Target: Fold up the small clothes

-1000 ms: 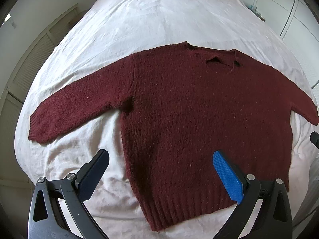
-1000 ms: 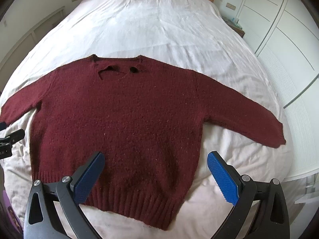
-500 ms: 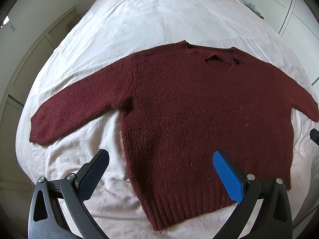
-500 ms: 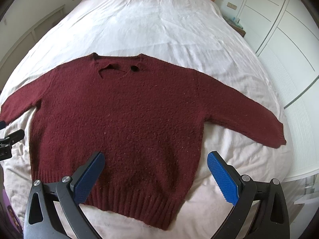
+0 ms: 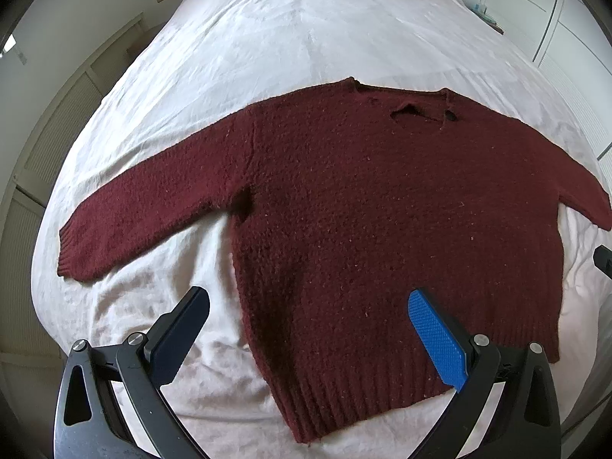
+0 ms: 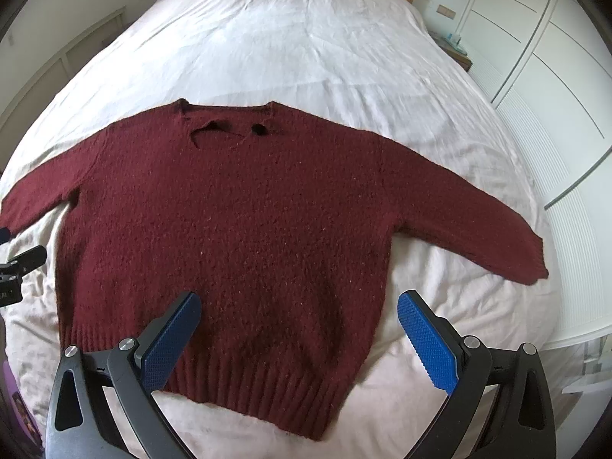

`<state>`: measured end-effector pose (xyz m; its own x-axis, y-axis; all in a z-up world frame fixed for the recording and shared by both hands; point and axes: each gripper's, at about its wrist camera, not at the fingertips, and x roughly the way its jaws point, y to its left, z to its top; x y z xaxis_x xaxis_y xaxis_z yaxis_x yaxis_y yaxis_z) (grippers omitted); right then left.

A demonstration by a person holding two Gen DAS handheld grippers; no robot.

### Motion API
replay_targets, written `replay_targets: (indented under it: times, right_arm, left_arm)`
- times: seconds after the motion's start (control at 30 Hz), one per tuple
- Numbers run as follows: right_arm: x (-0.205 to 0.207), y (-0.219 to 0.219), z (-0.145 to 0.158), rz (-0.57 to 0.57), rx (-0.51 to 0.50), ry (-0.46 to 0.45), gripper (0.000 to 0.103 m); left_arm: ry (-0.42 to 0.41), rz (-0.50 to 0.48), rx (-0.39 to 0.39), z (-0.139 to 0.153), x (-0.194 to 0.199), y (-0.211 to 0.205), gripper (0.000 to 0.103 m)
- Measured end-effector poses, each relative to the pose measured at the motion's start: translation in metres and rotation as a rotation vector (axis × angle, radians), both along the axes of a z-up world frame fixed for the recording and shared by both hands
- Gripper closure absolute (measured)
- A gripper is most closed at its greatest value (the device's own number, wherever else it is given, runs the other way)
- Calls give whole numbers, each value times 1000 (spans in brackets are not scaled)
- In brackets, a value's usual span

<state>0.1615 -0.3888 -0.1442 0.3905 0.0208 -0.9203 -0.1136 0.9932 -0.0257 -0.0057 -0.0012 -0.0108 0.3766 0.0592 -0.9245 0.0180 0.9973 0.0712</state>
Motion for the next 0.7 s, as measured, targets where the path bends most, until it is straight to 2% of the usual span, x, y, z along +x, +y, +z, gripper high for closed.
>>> replay_targets:
  times: [0.7]
  right_arm:
    - [0, 0, -4, 7, -8, 8, 1]
  left_arm:
    - [8, -13, 2, -2, 2, -5, 1]
